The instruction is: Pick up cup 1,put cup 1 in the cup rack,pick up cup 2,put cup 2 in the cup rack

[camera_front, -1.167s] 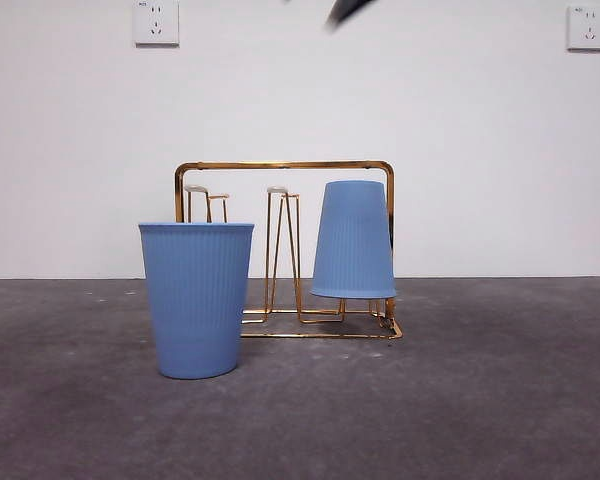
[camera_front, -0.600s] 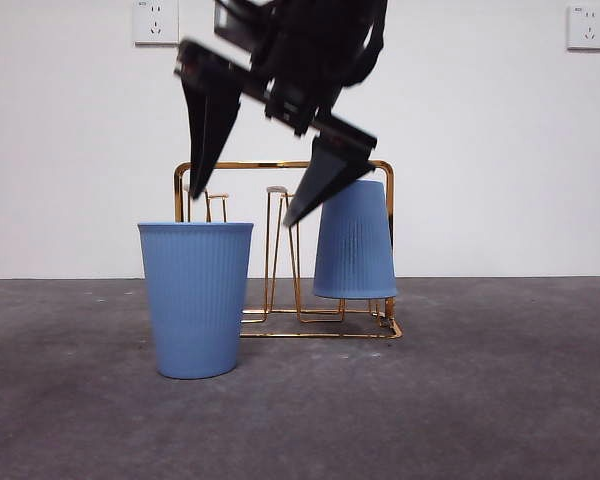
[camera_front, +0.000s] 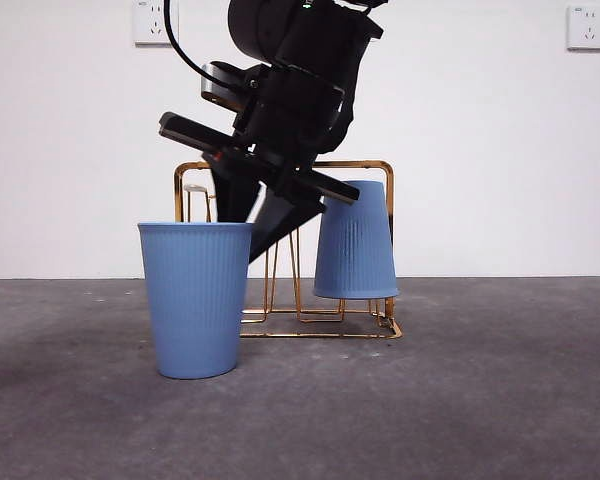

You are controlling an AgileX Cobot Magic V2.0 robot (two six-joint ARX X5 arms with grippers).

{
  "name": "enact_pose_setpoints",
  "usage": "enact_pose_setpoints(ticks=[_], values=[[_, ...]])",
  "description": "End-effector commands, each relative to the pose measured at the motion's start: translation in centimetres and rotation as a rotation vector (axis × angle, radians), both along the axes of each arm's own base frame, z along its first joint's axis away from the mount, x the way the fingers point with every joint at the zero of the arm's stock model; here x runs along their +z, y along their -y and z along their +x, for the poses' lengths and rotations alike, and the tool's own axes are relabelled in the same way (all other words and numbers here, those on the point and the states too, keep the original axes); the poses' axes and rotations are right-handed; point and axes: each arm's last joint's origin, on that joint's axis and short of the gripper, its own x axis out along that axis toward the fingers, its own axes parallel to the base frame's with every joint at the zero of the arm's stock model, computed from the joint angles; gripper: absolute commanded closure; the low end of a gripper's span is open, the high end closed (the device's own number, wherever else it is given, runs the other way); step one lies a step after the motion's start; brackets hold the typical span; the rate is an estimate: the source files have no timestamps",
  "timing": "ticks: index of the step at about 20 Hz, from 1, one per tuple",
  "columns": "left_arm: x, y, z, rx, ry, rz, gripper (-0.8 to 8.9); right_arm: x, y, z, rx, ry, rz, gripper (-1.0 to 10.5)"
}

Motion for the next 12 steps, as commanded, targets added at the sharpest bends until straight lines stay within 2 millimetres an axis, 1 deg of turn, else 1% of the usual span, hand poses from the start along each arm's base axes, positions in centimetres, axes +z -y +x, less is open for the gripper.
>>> enact_pose_setpoints(ticks=[1, 3, 5, 6, 9, 10, 12], values=[[0.6, 0.3, 0.0, -0.052, 0.044, -0.061, 3.77, 1.7, 0.4, -0.5, 0.004, 0.030, 0.032, 9.6], [1.4, 0.4, 0.0, -0.093, 0.093, -0.128, 3.76, 4.4, 1.1, -1.2, 0.012, 0.085, 0.079, 9.6], [2.3, 0.5, -0.1, -0.132, 0.149, -0.198, 3.74, 7.8, 2.3, -2.5, 0.021, 0.159, 0.138, 9.6], [2.8, 0.5, -0.1, -0.152, 0.181, -0.236, 3.74, 9.9, 3.2, -3.4, 0.021, 0.201, 0.179, 9.6], [4.4, 0.6, -0.3, -0.221, 0.295, -0.358, 3.73, 16.6, 6.6, -6.8, 0.018, 0.374, 0.339, 9.6], [5.0, 0.7, -0.4, -0.253, 0.339, -0.401, 3.73, 19.1, 8.1, -8.4, 0.013, 0.459, 0.411, 9.6], [5.9, 0.9, -0.5, -0.312, 0.409, -0.460, 3.73, 23.3, 11.1, -11.4, 0.010, 0.622, 0.551, 9.6]])
